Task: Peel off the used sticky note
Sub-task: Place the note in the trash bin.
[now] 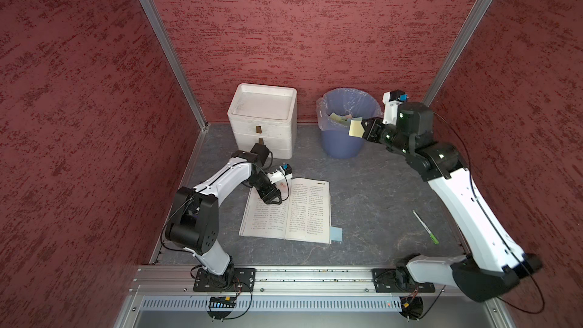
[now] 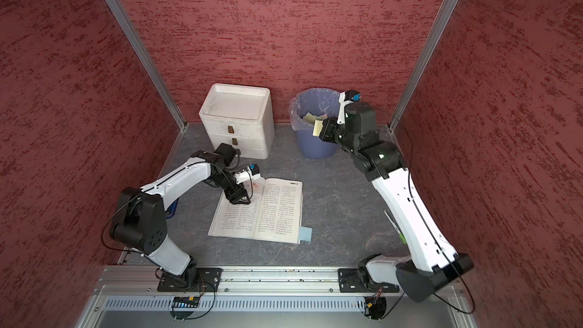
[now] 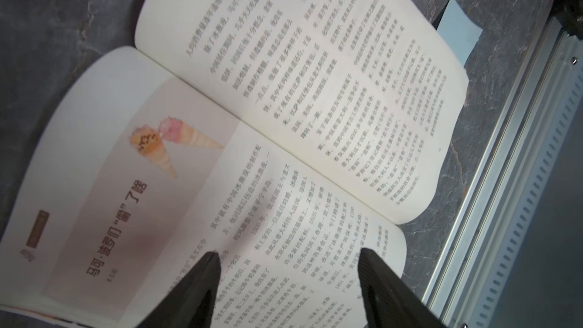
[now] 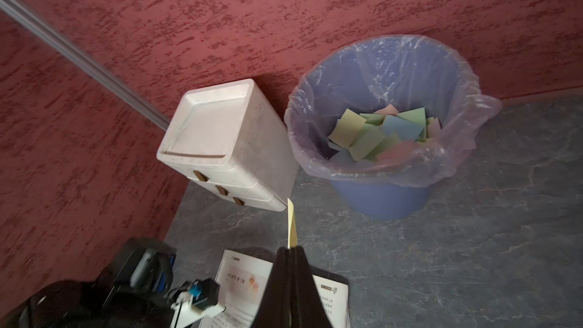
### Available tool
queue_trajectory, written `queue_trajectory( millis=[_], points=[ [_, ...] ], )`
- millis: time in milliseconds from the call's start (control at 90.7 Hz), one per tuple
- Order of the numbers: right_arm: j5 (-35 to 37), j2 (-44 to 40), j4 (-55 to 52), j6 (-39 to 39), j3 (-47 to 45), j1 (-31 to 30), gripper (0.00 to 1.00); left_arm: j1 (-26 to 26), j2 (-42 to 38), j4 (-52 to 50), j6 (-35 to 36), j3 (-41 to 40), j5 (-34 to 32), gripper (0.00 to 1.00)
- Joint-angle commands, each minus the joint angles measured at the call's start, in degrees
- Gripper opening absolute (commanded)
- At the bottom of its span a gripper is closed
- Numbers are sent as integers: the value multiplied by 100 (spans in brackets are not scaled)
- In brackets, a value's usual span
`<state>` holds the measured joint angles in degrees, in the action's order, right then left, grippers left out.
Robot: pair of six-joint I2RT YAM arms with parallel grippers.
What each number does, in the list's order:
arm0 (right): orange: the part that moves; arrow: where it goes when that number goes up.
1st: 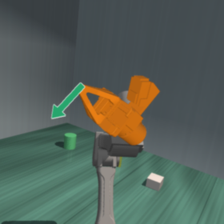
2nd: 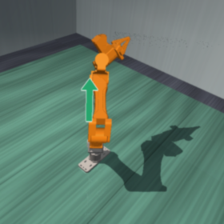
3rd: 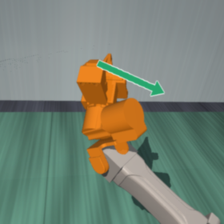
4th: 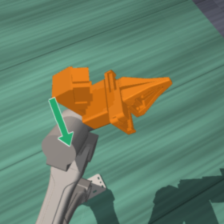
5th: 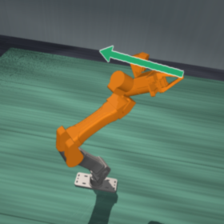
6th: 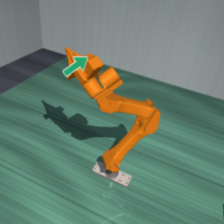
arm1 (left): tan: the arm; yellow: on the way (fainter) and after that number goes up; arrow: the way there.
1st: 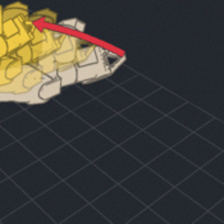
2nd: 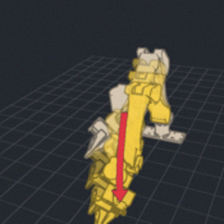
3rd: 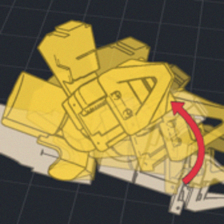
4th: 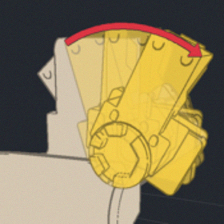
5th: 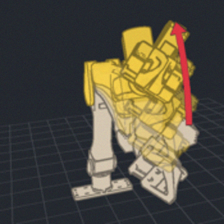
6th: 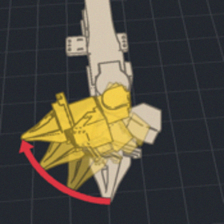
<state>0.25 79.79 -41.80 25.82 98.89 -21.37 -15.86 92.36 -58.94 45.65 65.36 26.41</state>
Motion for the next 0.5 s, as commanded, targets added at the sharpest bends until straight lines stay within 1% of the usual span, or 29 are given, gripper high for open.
queue_trajectory(
  millis=[0,99,143,320,485],
  points=[
    [-10,828,136,-67,762,217,0,288,-382,61,508,-346,562,84],
    [182,1644,45,-123,1607,233,0,552,-556,123,650,-593,783,94],
    [270,2018,-40,-145,1974,238,0,654,-589,132,719,-659,856,95],
    [771,3238,-386,-255,3200,233,0,1036,-570,98,1014,-853,1031,96],
    [1214,3952,-699,-511,4115,227,0,1393,-556,107,1349,-1082,995,96]
  ],
)
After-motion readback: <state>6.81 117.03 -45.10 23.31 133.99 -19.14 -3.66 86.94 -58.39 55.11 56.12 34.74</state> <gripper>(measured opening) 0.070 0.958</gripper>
